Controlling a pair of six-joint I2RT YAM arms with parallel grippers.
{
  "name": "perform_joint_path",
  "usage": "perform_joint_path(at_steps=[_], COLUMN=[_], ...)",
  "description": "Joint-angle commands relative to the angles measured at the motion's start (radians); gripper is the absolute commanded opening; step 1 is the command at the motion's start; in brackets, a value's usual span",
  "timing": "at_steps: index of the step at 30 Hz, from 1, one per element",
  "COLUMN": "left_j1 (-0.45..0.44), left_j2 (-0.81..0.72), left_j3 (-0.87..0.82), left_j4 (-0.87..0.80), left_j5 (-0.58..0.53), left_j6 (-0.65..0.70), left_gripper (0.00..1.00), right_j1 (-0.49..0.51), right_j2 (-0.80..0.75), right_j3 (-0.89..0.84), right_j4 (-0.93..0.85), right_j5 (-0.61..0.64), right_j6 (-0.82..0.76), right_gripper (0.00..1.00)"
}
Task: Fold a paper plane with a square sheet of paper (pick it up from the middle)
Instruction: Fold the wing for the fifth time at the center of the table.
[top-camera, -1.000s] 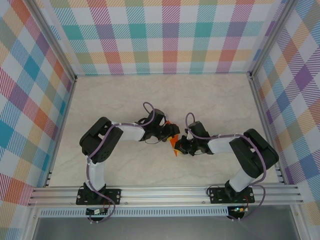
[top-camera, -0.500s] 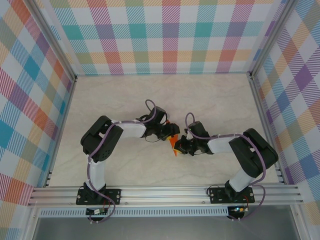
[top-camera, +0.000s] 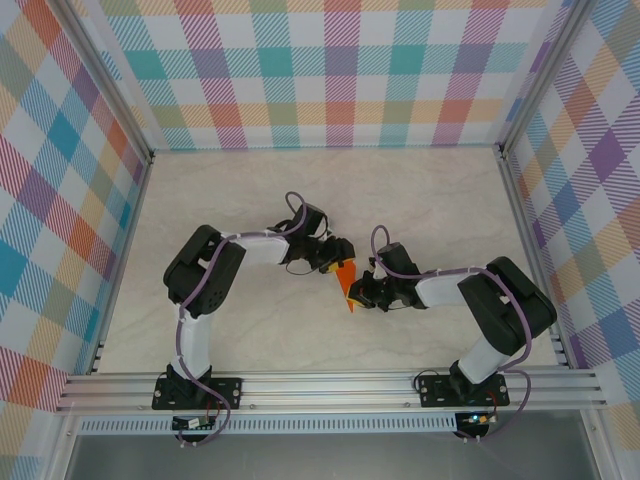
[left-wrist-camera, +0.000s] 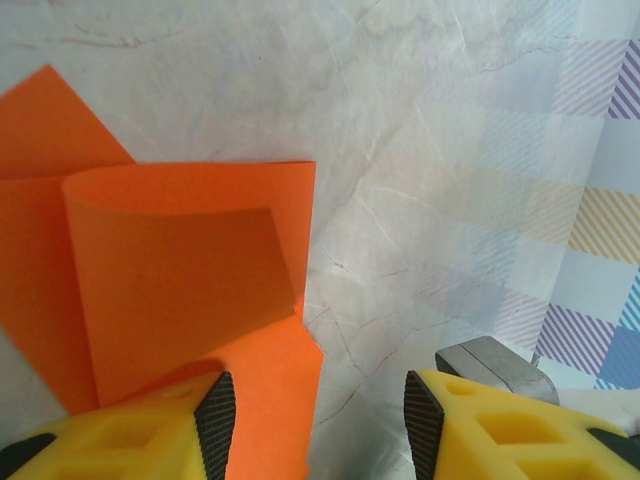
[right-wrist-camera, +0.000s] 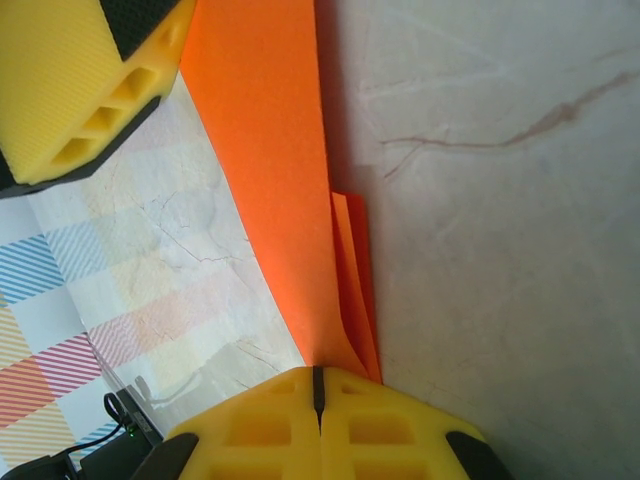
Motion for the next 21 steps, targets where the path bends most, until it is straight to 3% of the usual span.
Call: perform_joint_path(at_steps=[1,21], left_j1=[0.064,0.132], left_j2=[0.056,0.141], left_j3=[0.037,0.2], left_j4=[-0.01,-0.123], left_j5=[-0.101,-0.022], left_j6=[0.074,0.179], left_gripper=[0.51,0.52], right_j1=[-0.001,-0.025], right_j2=[0.029,0.029], right_j3=[-0.059,-0.058], right_j4=[-0.205,-0.242], right_j5=[0.05,0.029], right_j6=[-0.029,-0.078], right_gripper=[0.02,0.01])
